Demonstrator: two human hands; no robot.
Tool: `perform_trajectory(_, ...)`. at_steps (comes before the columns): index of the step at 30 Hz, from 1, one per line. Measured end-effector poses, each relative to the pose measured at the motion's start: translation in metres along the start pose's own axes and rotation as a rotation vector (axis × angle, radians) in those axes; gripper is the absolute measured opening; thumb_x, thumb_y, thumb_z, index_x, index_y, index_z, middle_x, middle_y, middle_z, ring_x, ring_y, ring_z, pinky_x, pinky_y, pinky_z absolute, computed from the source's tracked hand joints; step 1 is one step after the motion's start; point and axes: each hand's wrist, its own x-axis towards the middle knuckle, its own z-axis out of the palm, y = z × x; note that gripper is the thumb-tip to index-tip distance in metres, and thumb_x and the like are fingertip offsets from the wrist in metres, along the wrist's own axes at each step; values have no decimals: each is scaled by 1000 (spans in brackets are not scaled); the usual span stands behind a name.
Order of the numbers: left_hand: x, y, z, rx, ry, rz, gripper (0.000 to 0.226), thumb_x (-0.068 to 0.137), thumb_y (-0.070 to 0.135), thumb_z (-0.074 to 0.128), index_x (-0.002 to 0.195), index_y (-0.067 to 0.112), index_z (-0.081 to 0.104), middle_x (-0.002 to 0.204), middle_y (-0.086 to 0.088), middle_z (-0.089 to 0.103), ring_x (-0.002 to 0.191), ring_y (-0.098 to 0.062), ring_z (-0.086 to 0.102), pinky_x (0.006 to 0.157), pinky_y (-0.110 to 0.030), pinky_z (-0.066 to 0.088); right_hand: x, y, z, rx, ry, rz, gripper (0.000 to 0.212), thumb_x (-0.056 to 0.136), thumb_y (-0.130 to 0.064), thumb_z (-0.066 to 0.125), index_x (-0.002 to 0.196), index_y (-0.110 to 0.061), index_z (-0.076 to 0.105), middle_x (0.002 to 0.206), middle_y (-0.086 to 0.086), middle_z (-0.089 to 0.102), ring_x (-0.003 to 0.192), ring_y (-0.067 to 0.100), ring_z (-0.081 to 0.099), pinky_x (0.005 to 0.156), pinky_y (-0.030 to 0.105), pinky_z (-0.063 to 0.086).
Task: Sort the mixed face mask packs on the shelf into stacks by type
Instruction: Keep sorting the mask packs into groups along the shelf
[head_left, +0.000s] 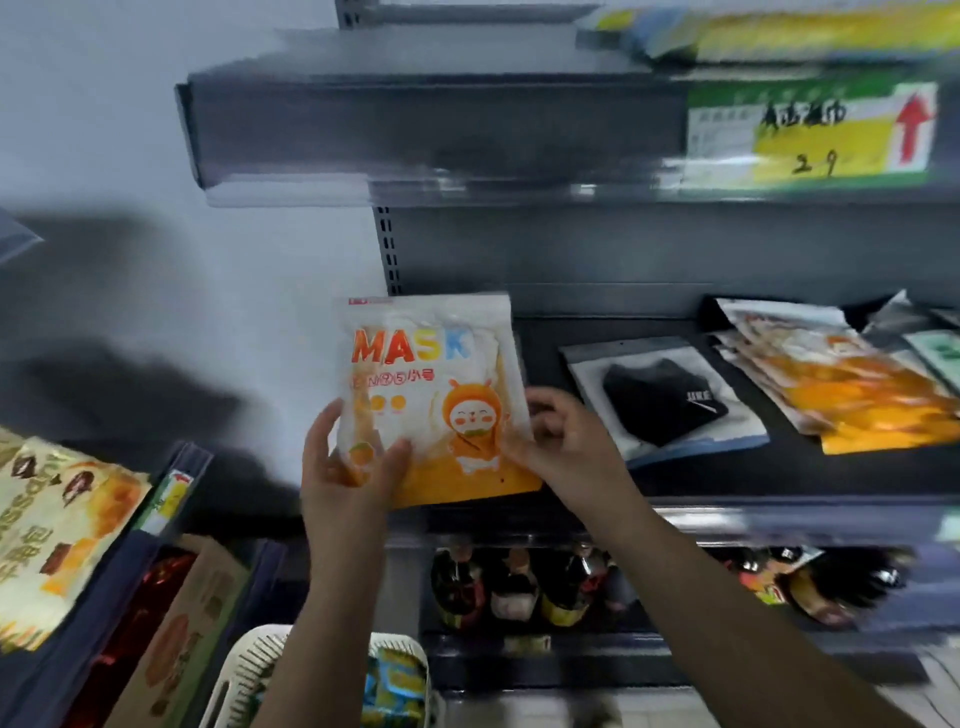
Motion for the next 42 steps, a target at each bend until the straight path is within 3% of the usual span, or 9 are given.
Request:
perform_trajectory(8,-15,-15,63,94,-346,-66,44,83,5,64,118,31,57,104,4,71,94,-11,68,75,-31,57,-30,10,-81,17,275,-8,38,83,-9,68,109,-33,53,98,-11,68,92,5,65,76,21,54)
perform_trajectory(12,-28,-22,99,163,-533,-82,42,81,7,67,116,30,58,84,7,72,66,-12,63,44,-26,50,-41,17,-125,11,385,-16,38,85,-6,65,116,-26,56,104,-1,69,96,14,66,79,30,56)
perform_trajectory(14,-36,-26,117,179,-572,-118,51,77,13,70,124,24,54,83,2,72,63,-17,60,41,-29,48,-47,21,-147,17,395,-28,38,86,-7,64,119,-25,57,102,-4,70,94,11,67,81,32,56)
perform_trajectory(19,-66,-38,173,241,-510,-139,54,78,9,72,123,32,52,88,8,73,59,-9,64,45,-30,51,-65,28,-206,31,376,-69,43,88,-12,63,125,-30,51,103,-2,70,96,13,67,77,23,56)
perform_trajectory(28,-125,-56,260,294,-505,-98,55,80,11,71,128,30,50,95,7,72,80,-14,68,43,-27,49,-87,48,-322,75,185,-84,68,79,1,68,135,-29,44,107,2,71,99,17,68,77,31,55)
perform_trajectory(33,-137,-63,290,398,-518,-31,58,80,16,71,133,22,47,92,10,71,48,-5,56,38,-18,42,-76,63,-358,62,224,-88,67,74,0,73,134,-20,48,105,0,72,100,16,67,82,30,56)
perform_trajectory(36,-132,-65,305,478,-508,31,58,78,17,73,132,20,49,91,8,69,58,-5,54,48,-16,43,-64,69,-371,-43,242,-75,65,73,-7,76,129,-28,51,104,0,70,101,17,65,89,38,54)
perform_trajectory(39,-120,-66,319,529,-499,55,57,77,20,74,130,20,52,92,6,70,69,-11,53,67,-36,49,-49,70,-380,-115,248,-71,61,74,-11,77,125,-31,53,104,0,69,102,19,64,90,42,53)
perform_trajectory(42,-103,-68,333,566,-491,64,57,78,21,74,130,21,52,92,8,68,78,-16,57,66,-33,49,-30,68,-388,-173,265,-92,58,75,-11,76,126,-26,53,89,-10,65,88,8,62,78,21,53)
